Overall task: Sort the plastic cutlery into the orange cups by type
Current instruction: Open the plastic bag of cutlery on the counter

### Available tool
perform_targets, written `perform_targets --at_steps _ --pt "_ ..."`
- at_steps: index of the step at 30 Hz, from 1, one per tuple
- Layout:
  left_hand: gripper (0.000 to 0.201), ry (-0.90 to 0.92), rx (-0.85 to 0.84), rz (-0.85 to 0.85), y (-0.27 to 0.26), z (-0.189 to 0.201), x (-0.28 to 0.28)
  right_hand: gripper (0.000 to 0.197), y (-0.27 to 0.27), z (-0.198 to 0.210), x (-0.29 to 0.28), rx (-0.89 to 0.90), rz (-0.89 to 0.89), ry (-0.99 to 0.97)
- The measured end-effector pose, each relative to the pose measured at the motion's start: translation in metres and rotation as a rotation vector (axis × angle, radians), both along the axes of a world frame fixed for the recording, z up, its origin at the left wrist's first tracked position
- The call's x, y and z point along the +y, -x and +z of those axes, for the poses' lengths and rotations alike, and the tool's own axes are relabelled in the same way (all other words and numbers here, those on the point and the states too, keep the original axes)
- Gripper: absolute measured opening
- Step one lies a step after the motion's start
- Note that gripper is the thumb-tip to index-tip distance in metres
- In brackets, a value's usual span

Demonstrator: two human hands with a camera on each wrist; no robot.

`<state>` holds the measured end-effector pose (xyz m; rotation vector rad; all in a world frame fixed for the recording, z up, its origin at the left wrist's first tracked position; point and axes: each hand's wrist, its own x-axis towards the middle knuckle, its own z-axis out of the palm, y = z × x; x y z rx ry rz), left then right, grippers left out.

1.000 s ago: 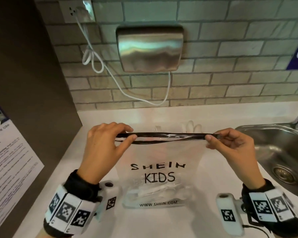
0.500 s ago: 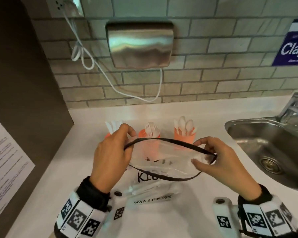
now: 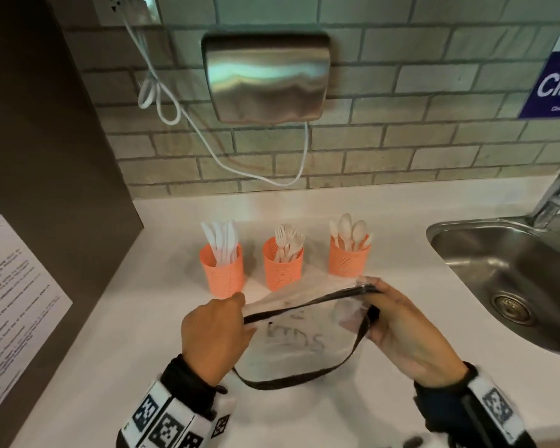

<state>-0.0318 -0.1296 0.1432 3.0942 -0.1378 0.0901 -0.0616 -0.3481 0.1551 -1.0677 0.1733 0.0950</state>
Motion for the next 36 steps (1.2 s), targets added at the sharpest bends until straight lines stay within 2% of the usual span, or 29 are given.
perform_targets --at_steps 2,4,5,6,7,9,10,12,14,16,18,19,21,22,24,26,27,29,30,33,35,36 --pt "0.021 0.034 0.064 0.043 -0.01 -0.017 0.007 0.022 -0.001 -0.003 0.006 0.064 0.019 -0.013" --pt "0.016 0.171 0.061 0.082 -0.024 -0.031 0.016 0.018 0.0 -0.004 0.007 -0.01 0.003 0.164" --pt "0.014 0.32 0.037 0.106 -0.03 -0.036 0.022 0.013 0.002 -0.005 0.006 -0.081 0.029 0.263" --pt "0.015 0.559 0.037 0.146 -0.036 -0.038 0.026 0.014 0.004 -0.007 0.003 -0.146 0.09 0.352" --pt "0.02 0.879 0.091 0.202 -0.039 -0.037 0.028 0.021 0.007 -0.008 0.002 -0.177 0.183 0.439" --pt "0.025 1.539 0.327 0.299 -0.04 -0.032 0.021 0.038 0.013 -0.017 0.0 -0.196 0.369 0.666" --pt "0.019 1.791 0.455 0.333 -0.038 -0.027 0.016 0.043 0.016 -0.027 0.001 -0.208 0.422 0.799" --pt "0.016 2.071 0.594 0.408 -0.038 -0.023 0.007 0.043 0.024 -0.05 0.007 -0.245 0.466 1.004" --pt "0.02 2.148 0.624 0.458 -0.039 -0.022 0.0 0.04 0.031 -0.062 0.013 -0.272 0.492 1.018" --pt "0.015 2.167 0.596 0.456 -0.041 -0.02 -0.003 0.033 0.029 -0.054 0.01 -0.218 0.514 0.902" --pt "0.01 2.15 0.548 0.406 -0.045 -0.018 -0.003 0.036 0.016 -0.038 -0.003 -0.081 0.401 0.689" --pt "0.017 2.101 0.525 0.359 -0.046 -0.016 -0.003 0.031 0.007 -0.031 -0.01 -0.023 0.318 0.553" --pt "0.024 1.888 0.46 0.239 -0.046 -0.009 -0.001 0.022 -0.012 -0.016 -0.023 0.035 0.193 0.275" --pt "0.02 1.738 0.411 0.166 -0.043 -0.003 0.0 0.024 -0.02 -0.011 -0.027 0.035 0.164 0.162" --pt "0.01 1.479 0.303 0.029 -0.036 0.005 0.004 0.042 -0.031 -0.01 -0.03 0.041 0.128 -0.018" --pt "0.013 1.335 0.215 -0.016 -0.033 0.003 0.011 0.038 -0.034 -0.016 -0.027 0.087 0.107 -0.109" --pt "0.015 1.257 0.174 -0.017 -0.032 -0.002 0.017 0.041 -0.034 -0.021 -0.024 0.099 0.096 -0.134" --pt "0.015 0.998 0.116 -0.038 -0.027 -0.012 0.023 0.064 -0.032 -0.033 -0.019 0.119 0.094 -0.191" --pt "0.013 0.839 0.126 -0.053 -0.024 -0.019 0.024 0.069 -0.032 -0.039 -0.017 0.124 0.087 -0.235" --pt "0.023 0.405 0.265 -0.116 -0.013 -0.047 0.015 0.065 -0.035 -0.05 -0.01 0.128 0.041 -0.334" --pt "0.023 0.338 0.395 -0.148 -0.005 -0.068 0.008 0.059 -0.036 -0.052 -0.006 0.132 0.034 -0.397" --pt "0.024 0.388 0.477 -0.146 -0.005 -0.075 0.007 0.056 -0.035 -0.051 -0.003 0.135 0.043 -0.4"
